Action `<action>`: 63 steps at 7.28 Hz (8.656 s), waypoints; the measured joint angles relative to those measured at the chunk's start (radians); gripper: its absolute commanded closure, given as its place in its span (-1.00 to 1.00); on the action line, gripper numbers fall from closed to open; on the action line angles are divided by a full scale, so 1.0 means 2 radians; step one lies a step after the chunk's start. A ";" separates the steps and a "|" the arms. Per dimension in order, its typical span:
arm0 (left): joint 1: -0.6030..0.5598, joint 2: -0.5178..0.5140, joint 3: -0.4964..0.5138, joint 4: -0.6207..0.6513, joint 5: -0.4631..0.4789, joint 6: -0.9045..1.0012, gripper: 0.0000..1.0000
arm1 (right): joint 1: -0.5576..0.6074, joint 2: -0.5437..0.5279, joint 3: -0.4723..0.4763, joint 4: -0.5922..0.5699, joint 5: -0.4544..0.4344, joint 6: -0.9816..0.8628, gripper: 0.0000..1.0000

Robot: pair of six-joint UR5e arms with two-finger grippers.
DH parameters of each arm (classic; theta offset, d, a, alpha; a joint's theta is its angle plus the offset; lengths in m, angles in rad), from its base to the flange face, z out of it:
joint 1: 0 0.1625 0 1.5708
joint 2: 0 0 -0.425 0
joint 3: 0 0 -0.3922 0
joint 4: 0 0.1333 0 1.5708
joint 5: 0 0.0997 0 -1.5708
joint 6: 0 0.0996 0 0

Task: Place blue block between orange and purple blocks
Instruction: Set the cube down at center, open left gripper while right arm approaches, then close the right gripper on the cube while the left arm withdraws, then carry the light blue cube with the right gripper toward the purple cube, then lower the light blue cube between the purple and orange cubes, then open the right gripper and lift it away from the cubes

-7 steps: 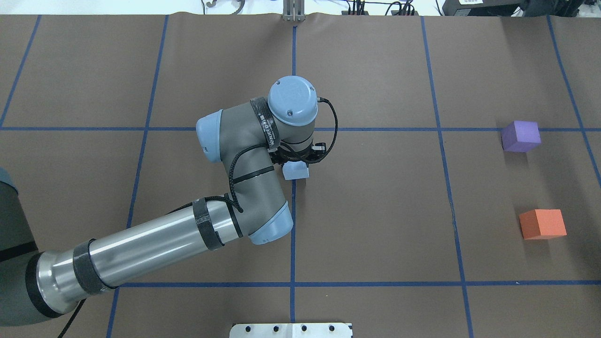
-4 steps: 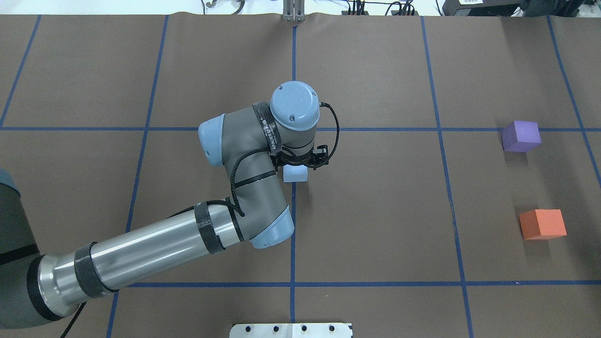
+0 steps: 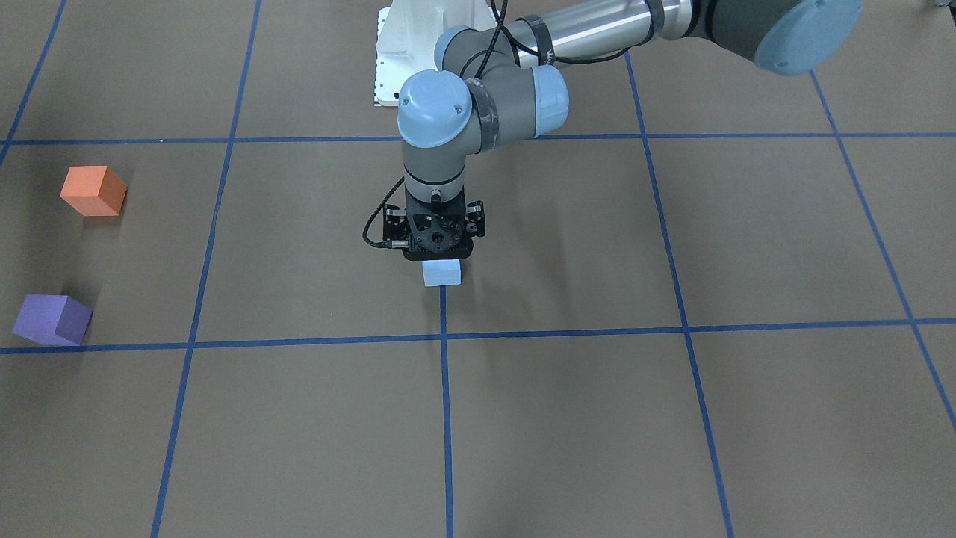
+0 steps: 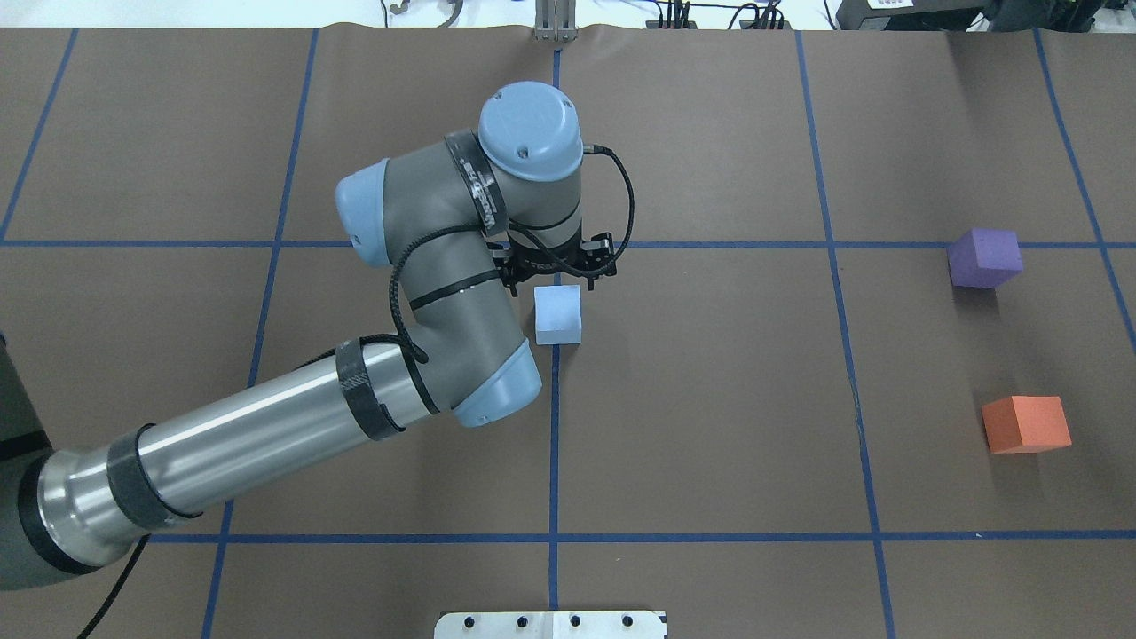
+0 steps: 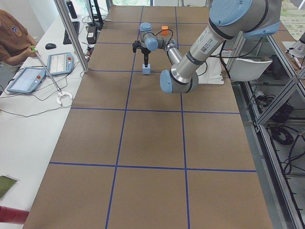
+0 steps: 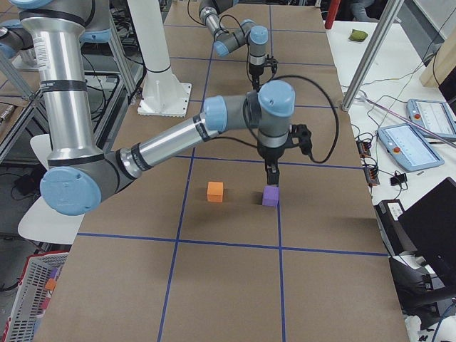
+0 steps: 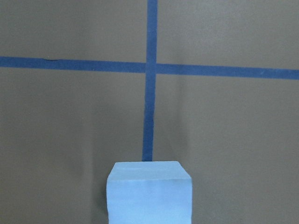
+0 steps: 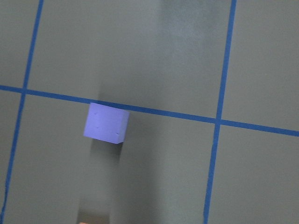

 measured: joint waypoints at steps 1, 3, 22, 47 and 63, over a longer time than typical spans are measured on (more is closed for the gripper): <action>-0.023 0.021 -0.045 0.046 -0.019 0.036 -1.00 | -0.017 0.062 0.019 -0.077 -0.001 0.016 -1.00; -0.067 0.102 -0.163 0.127 -0.031 0.127 -1.00 | -0.094 0.154 0.032 -0.129 -0.014 0.128 -1.00; -0.347 0.401 -0.286 0.153 -0.070 0.613 -1.00 | -0.520 0.344 -0.354 0.320 -0.277 0.594 1.00; -0.346 0.399 -0.291 0.154 -0.070 0.612 -1.00 | -0.293 -0.136 -0.155 0.482 -0.127 0.407 1.00; -0.409 0.415 -0.284 0.158 -0.110 0.685 -1.00 | -0.051 -0.157 -0.093 0.331 -0.021 0.080 -1.00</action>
